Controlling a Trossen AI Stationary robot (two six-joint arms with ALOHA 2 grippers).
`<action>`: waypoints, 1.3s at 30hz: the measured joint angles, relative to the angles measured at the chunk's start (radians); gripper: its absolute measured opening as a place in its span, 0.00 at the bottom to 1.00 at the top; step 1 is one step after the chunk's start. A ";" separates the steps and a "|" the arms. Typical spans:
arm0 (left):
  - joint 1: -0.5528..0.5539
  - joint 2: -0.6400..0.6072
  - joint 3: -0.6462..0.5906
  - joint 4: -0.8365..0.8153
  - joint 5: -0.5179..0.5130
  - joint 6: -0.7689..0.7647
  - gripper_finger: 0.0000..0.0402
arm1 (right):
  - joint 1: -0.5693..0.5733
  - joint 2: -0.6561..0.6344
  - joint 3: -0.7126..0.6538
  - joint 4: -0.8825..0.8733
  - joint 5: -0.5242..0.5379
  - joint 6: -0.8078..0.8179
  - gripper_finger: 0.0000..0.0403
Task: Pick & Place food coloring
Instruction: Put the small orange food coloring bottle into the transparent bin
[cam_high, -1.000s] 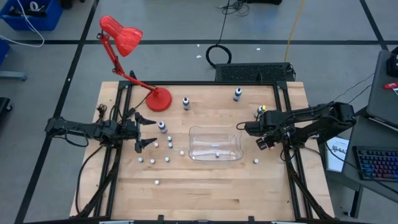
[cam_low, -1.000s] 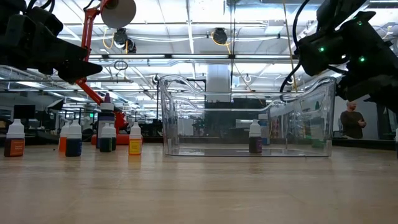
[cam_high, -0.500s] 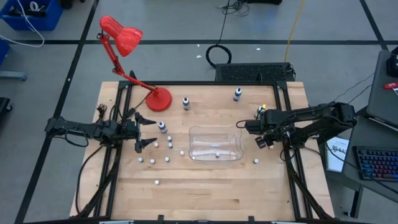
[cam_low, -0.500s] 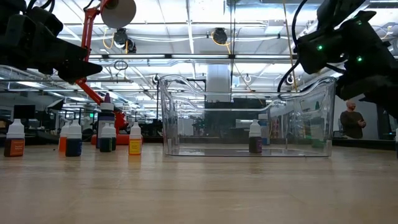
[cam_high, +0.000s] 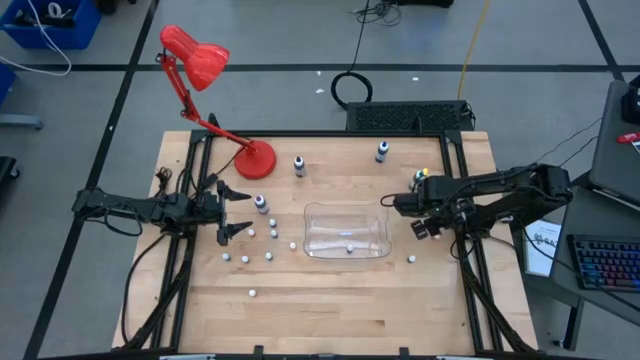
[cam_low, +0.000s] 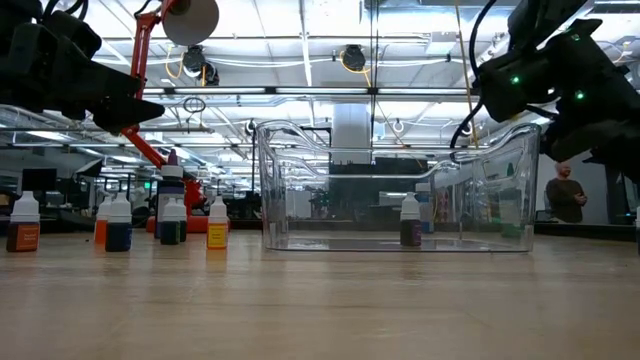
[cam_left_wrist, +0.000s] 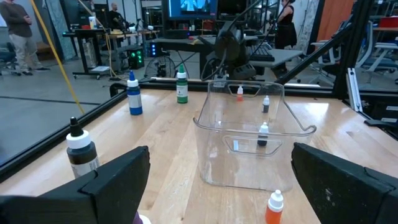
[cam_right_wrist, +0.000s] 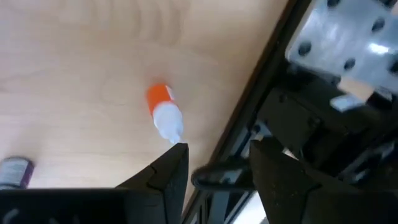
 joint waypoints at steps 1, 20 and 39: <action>0.000 0.000 0.000 0.000 0.000 0.000 0.97 | 0.000 0.000 0.000 0.014 0.006 -0.002 0.40; 0.000 0.000 0.000 -0.001 0.000 0.000 0.97 | 0.002 0.001 -0.045 0.151 -0.008 -0.046 0.40; 0.000 0.000 0.000 0.000 0.000 0.000 0.97 | 0.002 0.000 -0.045 0.122 -0.059 -0.056 0.40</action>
